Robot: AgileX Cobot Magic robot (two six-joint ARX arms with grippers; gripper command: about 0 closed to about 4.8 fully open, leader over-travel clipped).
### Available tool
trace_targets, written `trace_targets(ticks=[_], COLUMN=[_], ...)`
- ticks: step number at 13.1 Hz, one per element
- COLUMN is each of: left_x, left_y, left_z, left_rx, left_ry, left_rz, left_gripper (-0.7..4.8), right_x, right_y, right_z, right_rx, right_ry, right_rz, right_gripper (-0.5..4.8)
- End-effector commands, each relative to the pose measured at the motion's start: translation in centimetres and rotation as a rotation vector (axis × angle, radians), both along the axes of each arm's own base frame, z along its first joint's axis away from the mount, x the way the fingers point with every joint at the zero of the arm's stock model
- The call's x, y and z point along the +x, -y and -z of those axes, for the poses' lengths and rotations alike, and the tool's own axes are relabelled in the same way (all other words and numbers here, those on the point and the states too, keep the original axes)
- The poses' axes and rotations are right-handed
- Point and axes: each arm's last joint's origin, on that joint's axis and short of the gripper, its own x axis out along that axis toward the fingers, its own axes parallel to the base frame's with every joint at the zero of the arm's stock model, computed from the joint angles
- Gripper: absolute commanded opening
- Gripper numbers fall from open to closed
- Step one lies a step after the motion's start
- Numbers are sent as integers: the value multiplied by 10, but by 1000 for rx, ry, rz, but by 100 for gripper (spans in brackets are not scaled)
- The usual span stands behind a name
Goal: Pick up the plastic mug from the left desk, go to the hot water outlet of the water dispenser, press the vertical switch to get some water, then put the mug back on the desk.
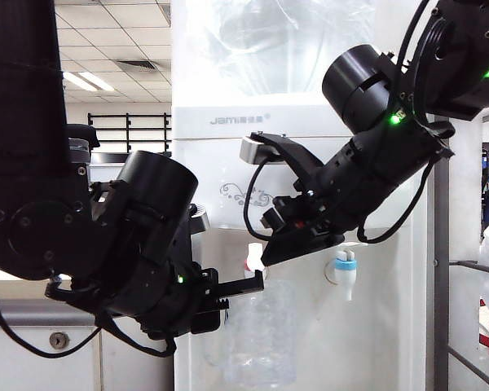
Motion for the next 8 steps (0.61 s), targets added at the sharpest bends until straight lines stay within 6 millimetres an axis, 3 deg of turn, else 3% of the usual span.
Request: trace_targets(ticks=[1, 8], left_x=[2, 2], left_y=[2, 2], left_z=[-7, -7], left_rx=[-34, -33], left_ry=[37, 37], left_rz=[-6, -6], left_gripper=[-5, -6], right_x=[2, 2], right_y=[-1, -1], right_z=[-3, -3], right_rx=[4, -4], right_ry=[38, 43], right_rz=[-2, -9], right_gripper=[-1, -1])
